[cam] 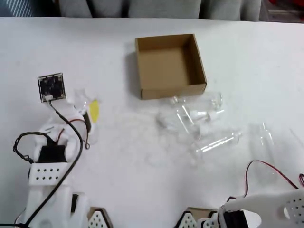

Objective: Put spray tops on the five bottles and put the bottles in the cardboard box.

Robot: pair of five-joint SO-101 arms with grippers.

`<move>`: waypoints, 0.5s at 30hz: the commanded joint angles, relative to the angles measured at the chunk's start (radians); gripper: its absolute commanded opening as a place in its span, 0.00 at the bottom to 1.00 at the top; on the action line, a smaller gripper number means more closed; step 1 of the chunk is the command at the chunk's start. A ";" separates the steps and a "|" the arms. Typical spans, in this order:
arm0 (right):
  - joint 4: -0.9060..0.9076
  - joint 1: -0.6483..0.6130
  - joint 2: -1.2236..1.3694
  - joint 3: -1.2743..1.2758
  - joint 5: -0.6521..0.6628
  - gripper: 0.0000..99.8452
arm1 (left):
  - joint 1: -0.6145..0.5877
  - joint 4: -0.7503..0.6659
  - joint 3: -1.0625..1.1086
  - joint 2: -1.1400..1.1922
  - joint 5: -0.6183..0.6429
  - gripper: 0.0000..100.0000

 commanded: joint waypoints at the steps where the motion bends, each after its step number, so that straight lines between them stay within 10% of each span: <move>1: -0.090 -0.031 0.053 -0.037 -0.106 0.02 | 0.015 -0.028 -0.003 -0.030 -0.008 0.06; 15: -0.162 -0.058 0.295 -0.374 -0.299 0.02 | 0.015 -0.028 -0.002 -0.030 -0.008 0.06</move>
